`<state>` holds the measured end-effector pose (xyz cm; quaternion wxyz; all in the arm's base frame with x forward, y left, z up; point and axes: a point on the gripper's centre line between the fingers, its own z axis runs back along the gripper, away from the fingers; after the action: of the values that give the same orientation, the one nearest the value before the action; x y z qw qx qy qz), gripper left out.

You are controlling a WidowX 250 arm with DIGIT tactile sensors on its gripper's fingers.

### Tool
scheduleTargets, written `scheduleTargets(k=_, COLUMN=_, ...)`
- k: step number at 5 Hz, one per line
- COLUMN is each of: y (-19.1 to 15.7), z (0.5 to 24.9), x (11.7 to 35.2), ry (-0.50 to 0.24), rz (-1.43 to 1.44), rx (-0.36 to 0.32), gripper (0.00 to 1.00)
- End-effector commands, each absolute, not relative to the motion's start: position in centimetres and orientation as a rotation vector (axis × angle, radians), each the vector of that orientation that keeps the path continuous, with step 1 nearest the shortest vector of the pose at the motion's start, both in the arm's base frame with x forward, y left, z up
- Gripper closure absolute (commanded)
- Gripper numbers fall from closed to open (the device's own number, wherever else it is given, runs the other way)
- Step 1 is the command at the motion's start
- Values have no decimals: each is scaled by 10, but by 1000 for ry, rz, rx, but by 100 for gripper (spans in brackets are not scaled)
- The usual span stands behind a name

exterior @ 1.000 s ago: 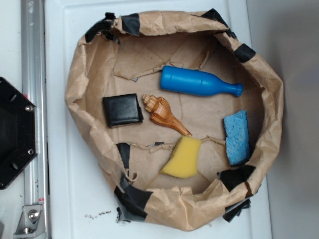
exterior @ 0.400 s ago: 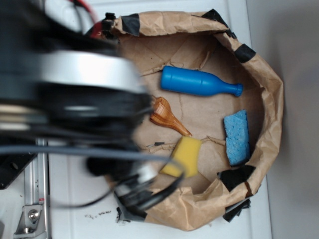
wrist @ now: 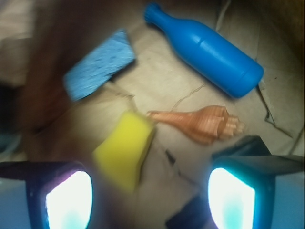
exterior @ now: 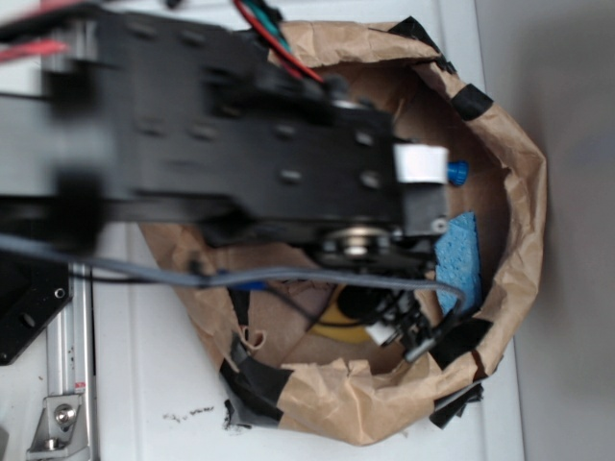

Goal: Grab the green sponge.

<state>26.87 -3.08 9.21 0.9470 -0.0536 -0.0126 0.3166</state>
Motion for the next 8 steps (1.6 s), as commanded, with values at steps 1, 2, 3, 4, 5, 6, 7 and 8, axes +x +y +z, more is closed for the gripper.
scheduleTargets(k=1, y=-74, z=59, x=292, ry=22, rz=586, rx=-181, gripper=0)
scheduleTargets(k=2, y=-95, z=32, x=296, ry=32, rz=498, rx=-153, gripper=0)
scheduleTargets(k=3, y=-84, z=17, x=290, ry=70, rz=501, rx=-152, gripper=100)
scheduleTargets(k=4, y=-81, z=45, x=287, ry=80, rz=414, rx=-157, gripper=100)
scheduleTargets(k=5, y=-59, z=95, x=284, ry=3, rz=235, rx=-131, gripper=100)
scheduleTargets(k=6, y=-23, z=147, x=279, ry=-111, rz=64, rx=-111, gripper=100)
scheduleTargets(k=7, y=5, z=178, x=277, ry=-160, rz=-93, rx=-100, gripper=100)
scheduleTargets(k=8, y=0, z=173, x=286, ry=-141, rz=-246, rx=-88, gripper=100)
